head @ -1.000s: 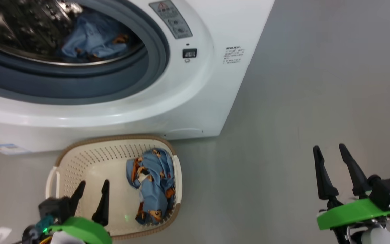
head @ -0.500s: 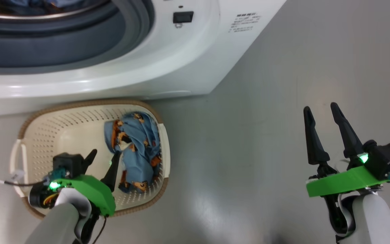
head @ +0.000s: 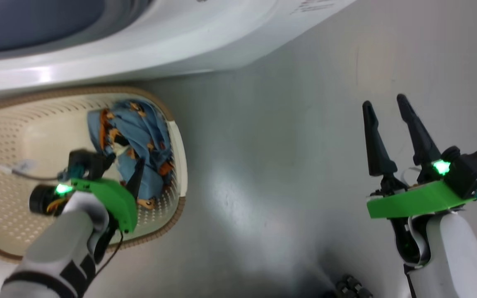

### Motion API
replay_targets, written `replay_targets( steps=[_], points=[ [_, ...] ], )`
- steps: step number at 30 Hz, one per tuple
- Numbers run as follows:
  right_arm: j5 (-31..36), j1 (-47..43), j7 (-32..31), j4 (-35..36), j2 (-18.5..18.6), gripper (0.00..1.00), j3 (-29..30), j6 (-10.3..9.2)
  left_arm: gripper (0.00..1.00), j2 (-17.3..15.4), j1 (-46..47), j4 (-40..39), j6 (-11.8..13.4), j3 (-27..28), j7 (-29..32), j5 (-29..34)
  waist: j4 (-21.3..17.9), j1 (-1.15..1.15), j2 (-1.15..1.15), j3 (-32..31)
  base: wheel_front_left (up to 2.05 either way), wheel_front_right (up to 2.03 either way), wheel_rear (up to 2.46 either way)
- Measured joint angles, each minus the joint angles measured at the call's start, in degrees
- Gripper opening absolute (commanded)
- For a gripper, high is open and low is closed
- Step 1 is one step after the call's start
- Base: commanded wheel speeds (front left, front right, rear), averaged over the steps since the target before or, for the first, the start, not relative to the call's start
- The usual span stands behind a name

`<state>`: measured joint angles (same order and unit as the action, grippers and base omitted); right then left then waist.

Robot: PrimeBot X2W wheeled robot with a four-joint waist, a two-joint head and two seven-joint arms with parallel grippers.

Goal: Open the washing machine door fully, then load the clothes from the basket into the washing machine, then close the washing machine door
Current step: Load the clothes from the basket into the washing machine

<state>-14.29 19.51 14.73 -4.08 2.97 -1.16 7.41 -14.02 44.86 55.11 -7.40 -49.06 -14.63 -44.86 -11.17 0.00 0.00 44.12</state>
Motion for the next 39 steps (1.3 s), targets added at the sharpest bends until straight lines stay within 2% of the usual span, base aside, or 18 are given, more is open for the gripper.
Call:
replay_targets(
  steps=[7, 17, 18, 19, 20, 26, 32, 36, 39],
  points=[
    [0.0, 2.02, 0.0, 1.64, -0.01, 1.0, -0.36, -0.01, 1.0, -1.11, 6.02, 1.15, 0.0, -8.08, 0.08, -6.19, -0.67, 0.0, 0.0, 5.07, 0.0, 0.0, 0.0],
    [0.0, 2.35, 0.0, 3.05, -0.01, 1.0, -1.71, 0.0, 0.99, -1.62, 10.02, 3.66, 0.0, -14.95, 0.8, -14.46, -1.81, 0.0, 0.0, 8.54, 0.0, 0.0, 0.0],
    [0.0, 2.34, 0.0, 3.15, -0.01, 1.0, -1.71, 0.0, 0.67, -1.71, 10.32, 3.71, 0.0, -15.5, 0.85, -15.02, -1.92, 0.0, 0.0, 8.61, 0.0, 0.0, 0.0],
    [0.0, 2.34, 0.0, 3.18, -0.01, 1.0, -1.71, 0.0, 0.28, -1.82, 10.55, 3.74, 0.0, -15.91, 0.85, -15.68, -2.01, 0.0, 0.0, 8.64, 0.0, 0.0, 0.0],
    [0.0, 2.34, 0.0, 3.21, -0.01, 1.0, -1.7, 0.0, 0.0, -1.92, 10.71, 3.75, 0.0, -16.42, 0.83, -16.53, -2.03, 0.0, 0.0, 8.61, 0.0, 0.0, 0.0],
    [0.01, 2.34, 0.0, 3.14, -0.01, 1.0, -1.63, 0.0, 0.0, -2.6, 10.87, 3.74, 0.0, -18.94, 0.66, -20.29, -1.8, 0.0, 0.0, 7.52, 0.0, 0.0, 0.0],
    [0.03, 2.34, 0.0, 2.49, -0.01, 1.0, -1.6, 0.0, 0.0, -2.57, 10.6, 3.57, 0.0, -19.22, 0.42, -22.91, -1.11, 0.0, 0.0, 5.07, 0.0, 0.0, 0.0],
    [0.36, 2.32, 0.0, 1.74, -0.01, 1.0, -1.48, 0.0, 0.0, -2.57, 9.9, 2.11, 0.0, -17.1, 0.42, -22.97, -0.41, 0.0, 0.0, 2.82, 0.0, 0.0, 0.0],
    [0.7, 2.16, 0.0, 0.57, 0.0, 1.0, -1.22, 0.0, 0.0, -2.56, 7.24, 0.27, 0.0, -13.03, 0.42, -20.45, 0.42, 0.0, 0.0, 0.14, 0.0, 0.0, 0.0]
  ],
)
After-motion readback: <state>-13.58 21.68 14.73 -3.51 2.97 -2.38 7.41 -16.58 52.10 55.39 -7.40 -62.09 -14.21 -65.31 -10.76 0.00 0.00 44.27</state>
